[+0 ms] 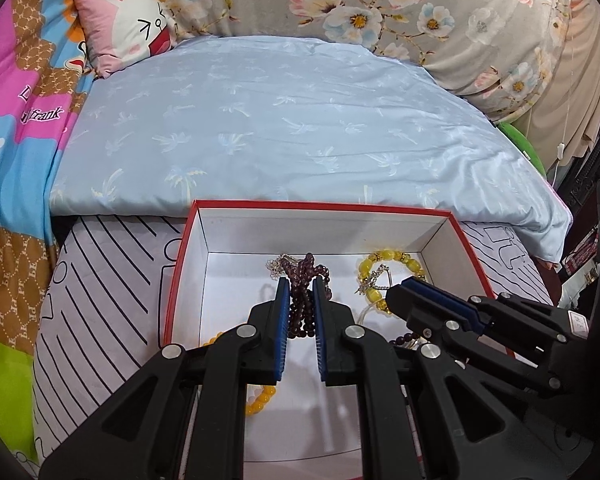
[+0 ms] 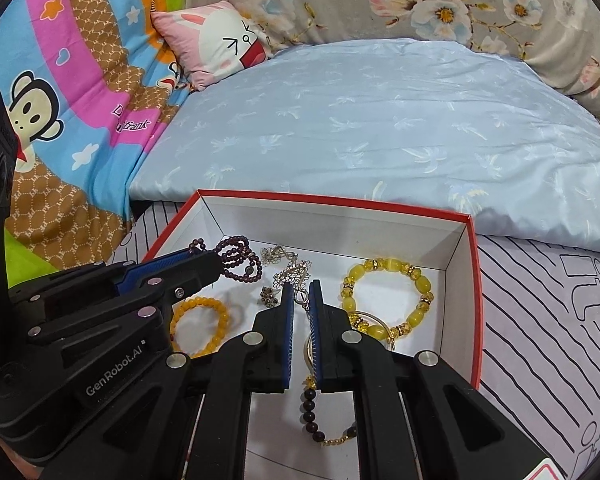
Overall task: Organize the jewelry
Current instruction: 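Carry the purple strand and silver pendant into the red box and open both tools, then withdraw both tools from the box back over the remaining jewelry, then grasp the gold chain bracelet with the left tool while the right tool grasps the silver watch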
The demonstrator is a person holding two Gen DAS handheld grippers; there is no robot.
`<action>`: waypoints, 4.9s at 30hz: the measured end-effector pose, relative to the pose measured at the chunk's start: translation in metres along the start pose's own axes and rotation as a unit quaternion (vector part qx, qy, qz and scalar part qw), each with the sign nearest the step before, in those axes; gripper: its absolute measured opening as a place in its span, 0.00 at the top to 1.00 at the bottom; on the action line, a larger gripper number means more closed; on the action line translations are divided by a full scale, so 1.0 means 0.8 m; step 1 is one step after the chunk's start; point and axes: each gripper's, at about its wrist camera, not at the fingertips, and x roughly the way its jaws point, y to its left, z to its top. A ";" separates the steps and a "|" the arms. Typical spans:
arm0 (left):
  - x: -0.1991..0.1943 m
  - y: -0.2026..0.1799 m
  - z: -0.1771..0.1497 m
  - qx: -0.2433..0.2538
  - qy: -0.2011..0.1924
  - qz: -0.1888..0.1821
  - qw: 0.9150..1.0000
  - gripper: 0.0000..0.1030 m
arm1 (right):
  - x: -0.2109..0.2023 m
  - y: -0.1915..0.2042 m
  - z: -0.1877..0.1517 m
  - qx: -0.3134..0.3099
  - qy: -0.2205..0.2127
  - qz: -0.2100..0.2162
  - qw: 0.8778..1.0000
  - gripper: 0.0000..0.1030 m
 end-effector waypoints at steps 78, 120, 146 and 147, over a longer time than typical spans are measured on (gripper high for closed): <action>-0.145 0.043 -0.195 -0.043 0.049 0.047 0.997 0.63 | -0.093 0.114 -0.234 0.038 0.096 -0.011 0.995 0.62; -0.058 -0.034 -0.189 0.028 0.066 0.001 0.997 0.94 | -0.126 0.032 -0.240 0.091 0.092 -0.021 0.991 0.71; -0.131 -0.033 -0.162 0.001 0.030 -0.048 0.998 1.00 | -0.169 0.022 -0.208 0.095 0.044 -0.023 0.994 0.71; -0.136 -0.033 -0.159 0.001 0.026 -0.046 0.999 1.00 | -0.171 0.023 -0.204 0.094 0.040 -0.023 0.994 0.71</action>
